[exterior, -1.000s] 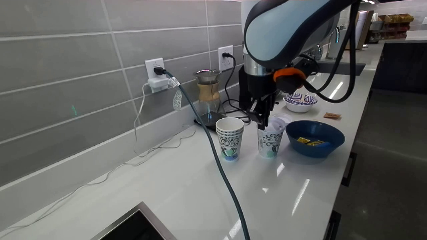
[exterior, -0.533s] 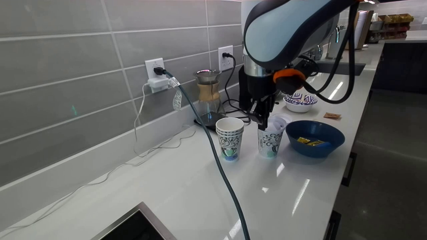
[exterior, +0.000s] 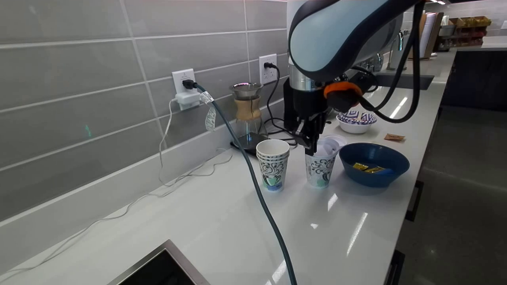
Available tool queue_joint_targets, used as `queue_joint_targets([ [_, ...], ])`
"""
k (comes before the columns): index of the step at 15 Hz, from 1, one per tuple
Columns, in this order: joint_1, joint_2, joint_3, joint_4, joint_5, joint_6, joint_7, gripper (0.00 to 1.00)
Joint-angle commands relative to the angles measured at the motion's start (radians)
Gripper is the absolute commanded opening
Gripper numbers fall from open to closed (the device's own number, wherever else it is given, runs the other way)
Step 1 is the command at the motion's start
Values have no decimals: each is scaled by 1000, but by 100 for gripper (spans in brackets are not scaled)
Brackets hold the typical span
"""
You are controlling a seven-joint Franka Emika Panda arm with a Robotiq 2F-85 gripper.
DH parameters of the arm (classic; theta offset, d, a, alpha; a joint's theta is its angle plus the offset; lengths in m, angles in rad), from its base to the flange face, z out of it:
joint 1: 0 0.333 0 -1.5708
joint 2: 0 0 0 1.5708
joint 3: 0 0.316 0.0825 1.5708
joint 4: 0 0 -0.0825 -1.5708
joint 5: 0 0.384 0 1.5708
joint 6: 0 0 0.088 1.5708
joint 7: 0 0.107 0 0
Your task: Remove the lid from the cup and put the lid upside down
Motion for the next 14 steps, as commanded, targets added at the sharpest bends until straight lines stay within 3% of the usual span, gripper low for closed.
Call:
queue_joint_targets([
  [1, -3, 11, -1, 14, 46, -3, -34, 16],
  [14, -6, -8, 0, -5, 105, 7, -41, 19],
])
